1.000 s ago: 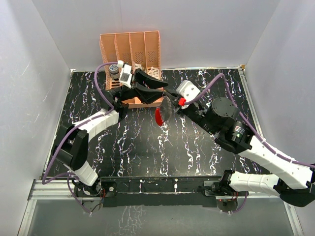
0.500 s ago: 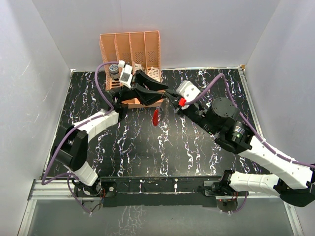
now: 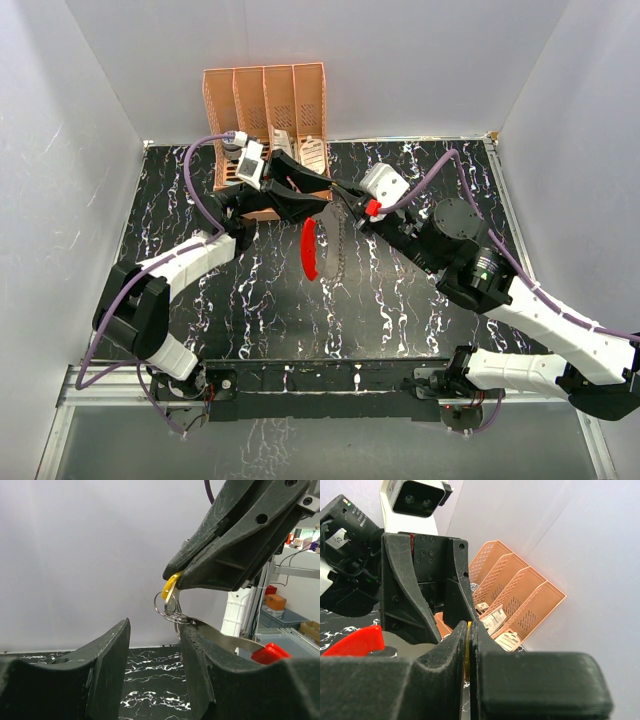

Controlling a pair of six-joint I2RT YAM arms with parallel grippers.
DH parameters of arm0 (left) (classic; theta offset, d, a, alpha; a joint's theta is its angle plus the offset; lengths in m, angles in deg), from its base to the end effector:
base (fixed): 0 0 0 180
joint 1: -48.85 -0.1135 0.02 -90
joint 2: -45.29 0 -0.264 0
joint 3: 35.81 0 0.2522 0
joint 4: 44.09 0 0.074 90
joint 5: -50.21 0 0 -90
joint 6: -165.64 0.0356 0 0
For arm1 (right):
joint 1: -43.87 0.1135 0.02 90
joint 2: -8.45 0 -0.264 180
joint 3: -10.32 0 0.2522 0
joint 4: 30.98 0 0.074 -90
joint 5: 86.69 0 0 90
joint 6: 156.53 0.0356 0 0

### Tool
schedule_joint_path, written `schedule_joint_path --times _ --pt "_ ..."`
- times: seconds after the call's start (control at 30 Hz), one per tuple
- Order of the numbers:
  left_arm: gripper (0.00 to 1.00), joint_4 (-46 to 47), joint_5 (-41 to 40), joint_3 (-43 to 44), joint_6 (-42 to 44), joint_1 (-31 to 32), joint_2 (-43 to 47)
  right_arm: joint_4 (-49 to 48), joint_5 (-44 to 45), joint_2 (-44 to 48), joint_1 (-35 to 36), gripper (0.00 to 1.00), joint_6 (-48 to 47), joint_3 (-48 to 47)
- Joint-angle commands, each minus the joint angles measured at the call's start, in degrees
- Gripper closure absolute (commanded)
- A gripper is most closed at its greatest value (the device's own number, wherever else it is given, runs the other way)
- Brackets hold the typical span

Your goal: Remove the keys from the keyring

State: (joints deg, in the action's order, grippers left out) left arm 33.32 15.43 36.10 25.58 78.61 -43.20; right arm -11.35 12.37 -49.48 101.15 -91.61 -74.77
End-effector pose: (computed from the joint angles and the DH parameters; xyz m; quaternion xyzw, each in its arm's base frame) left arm 0.2465 -0.1747 0.3878 0.4022 0.2987 -0.6397 0.5829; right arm 0.1195 0.1757 0.4666 -0.3879 0.5337 0.1579 0.7347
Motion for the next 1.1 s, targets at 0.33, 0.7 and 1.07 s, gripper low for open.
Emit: schedule_joint_path --times 0.33,0.7,1.07 --pt "0.55 11.12 -4.49 2.40 0.12 0.83 -0.28 -4.06 -0.26 0.47 -0.28 1.00 0.21 -1.63" --pt "0.57 7.07 -7.31 -5.26 9.60 0.45 2.95 -3.03 -1.14 0.94 -0.24 1.00 0.41 -2.61" --pt "0.65 11.26 -12.24 -2.67 7.36 0.40 0.40 -3.83 -1.63 2.03 -0.24 1.00 1.28 -1.00"
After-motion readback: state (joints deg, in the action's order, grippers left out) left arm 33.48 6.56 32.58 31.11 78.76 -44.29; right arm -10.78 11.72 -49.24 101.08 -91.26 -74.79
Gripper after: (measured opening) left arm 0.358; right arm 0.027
